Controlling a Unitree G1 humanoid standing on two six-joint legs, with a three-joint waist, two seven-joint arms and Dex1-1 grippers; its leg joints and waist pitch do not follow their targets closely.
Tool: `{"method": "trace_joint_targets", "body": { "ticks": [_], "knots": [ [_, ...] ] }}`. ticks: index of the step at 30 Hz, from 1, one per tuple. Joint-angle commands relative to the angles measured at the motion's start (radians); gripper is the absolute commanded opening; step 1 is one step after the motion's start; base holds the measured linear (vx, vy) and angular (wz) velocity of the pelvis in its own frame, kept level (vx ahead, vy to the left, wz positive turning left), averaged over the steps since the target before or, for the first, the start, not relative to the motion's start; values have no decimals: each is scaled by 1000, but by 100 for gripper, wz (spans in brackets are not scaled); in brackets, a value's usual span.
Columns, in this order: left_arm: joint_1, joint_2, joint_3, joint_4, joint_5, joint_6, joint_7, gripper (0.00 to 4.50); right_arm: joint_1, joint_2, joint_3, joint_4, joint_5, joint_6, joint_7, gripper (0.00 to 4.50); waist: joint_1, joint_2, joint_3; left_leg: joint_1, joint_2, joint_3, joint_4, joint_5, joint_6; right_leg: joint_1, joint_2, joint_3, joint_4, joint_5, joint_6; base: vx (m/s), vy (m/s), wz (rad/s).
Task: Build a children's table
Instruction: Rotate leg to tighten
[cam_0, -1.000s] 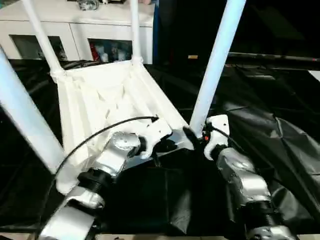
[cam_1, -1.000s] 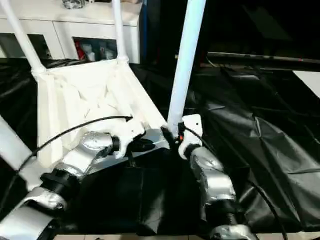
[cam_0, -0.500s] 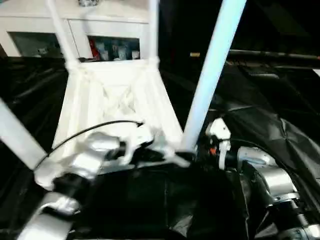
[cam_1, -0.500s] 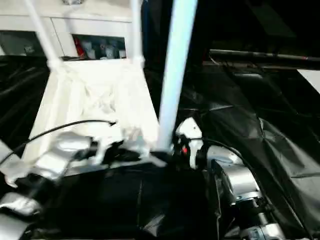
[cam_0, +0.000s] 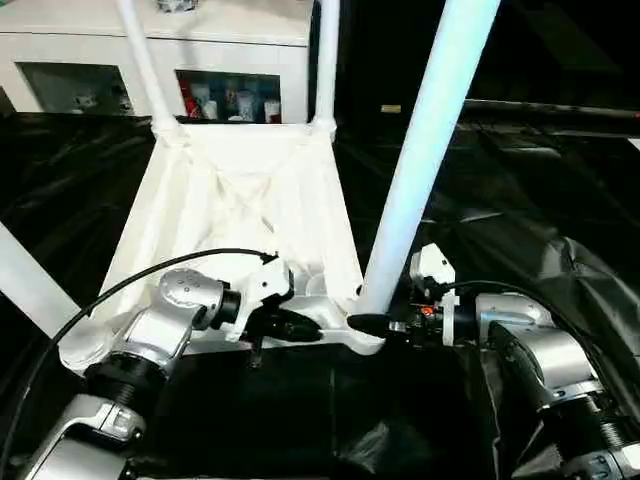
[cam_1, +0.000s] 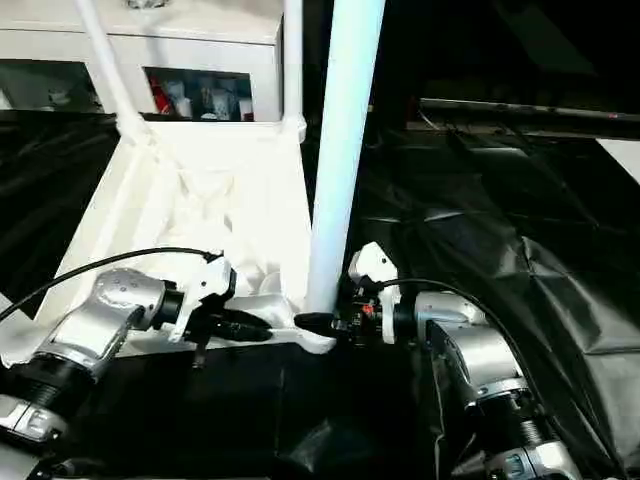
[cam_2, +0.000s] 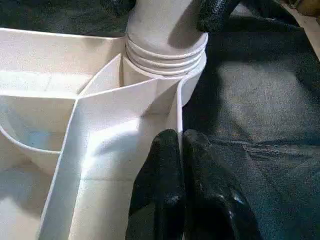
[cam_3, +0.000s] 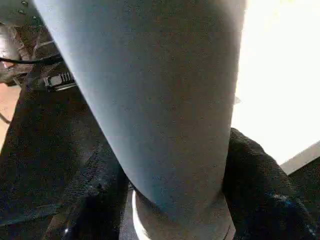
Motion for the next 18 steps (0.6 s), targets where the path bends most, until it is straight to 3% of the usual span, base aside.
{"method": "trace_joint_targets", "body": {
  "ticks": [1,3,5,7,8,11,15,18],
  "knots": [
    [33,-17,-10,17,-35,6,-12,0,11,0,-15,-11,25,14,-3,227,2,-7,-49,7,46,-17,-62,-191,42,39,-58,46,-63,-185,-228,0,0,0],
    [27,-28,-4,28,-16,5,45,0,15,18,-26,6,12,4,-51,219,2,-5,-50,7,47,-19,-62,-193,36,39,-59,46,-62,-188,-226,0,0,0],
    [-7,-76,17,93,44,-22,226,0,14,61,-38,64,-63,-43,-203,214,-2,-6,-45,6,46,-19,-65,-218,27,34,-58,47,-69,-223,-217,0,0,0],
    [-33,-115,26,134,58,-38,299,0,17,95,-47,88,-96,-53,-302,207,-7,-9,-41,14,40,-23,-68,-279,-8,33,-62,46,-86,-376,-174,0,0,0],
    [-44,-132,26,146,64,-36,328,0,20,113,-54,93,-103,-49,-344,207,-9,-10,-43,13,41,-25,-69,-278,-15,33,-61,45,-88,-394,-159,0,0,0],
    [-72,-192,14,170,93,-14,420,0,31,187,-80,102,-122,-37,-495,200,-14,-8,-40,17,41,-25,-70,-299,-9,24,-61,47,-96,-431,-139,0,0,0],
    [-98,-268,-3,190,120,18,521,0,33,285,-115,111,-141,-32,-678,197,-16,-6,-42,13,41,-30,-74,-302,-13,27,-61,45,-97,-437,-126,0,0,0],
    [-109,-299,-11,199,125,15,531,0,20,323,-103,112,-159,-52,-710,197,-17,-6,-43,12,40,-29,-74,-306,-10,26,-60,46,-97,-411,-127,0,0,0]
  ]
}}
